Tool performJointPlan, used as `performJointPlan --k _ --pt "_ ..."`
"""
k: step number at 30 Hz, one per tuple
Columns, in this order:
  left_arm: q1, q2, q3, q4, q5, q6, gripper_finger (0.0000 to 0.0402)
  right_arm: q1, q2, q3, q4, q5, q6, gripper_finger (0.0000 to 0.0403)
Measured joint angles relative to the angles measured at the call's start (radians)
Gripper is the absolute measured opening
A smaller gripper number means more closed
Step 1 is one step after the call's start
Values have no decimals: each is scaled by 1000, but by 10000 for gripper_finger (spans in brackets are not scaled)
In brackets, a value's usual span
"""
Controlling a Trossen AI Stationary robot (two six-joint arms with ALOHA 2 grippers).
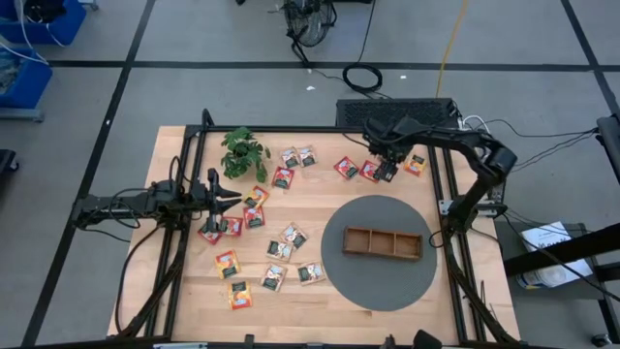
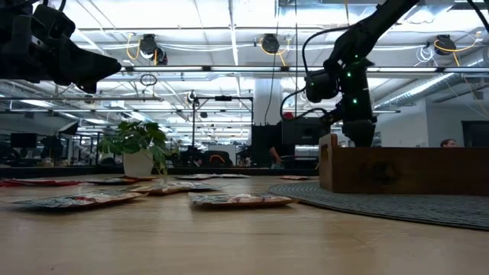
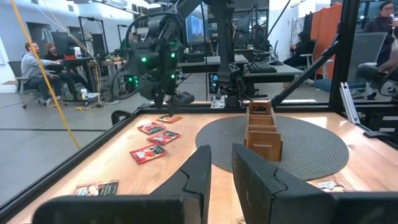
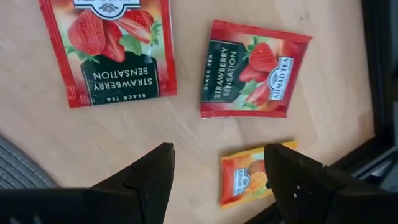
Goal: Pick & Place Tea
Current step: Put the red tea bag into the left section of the wooden organizer
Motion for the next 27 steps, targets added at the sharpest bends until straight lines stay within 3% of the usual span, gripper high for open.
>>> performJointPlan --k 14,20,27 --pt "0 0 0 0 0 0 72 0 0 -56 96 -45 -25 228" --pt "0 0 0 0 0 0 72 0 0 -57 133 87 -59 228" --pt "0 0 0 0 0 0 72 -1 75 -57 134 81 -97 228"
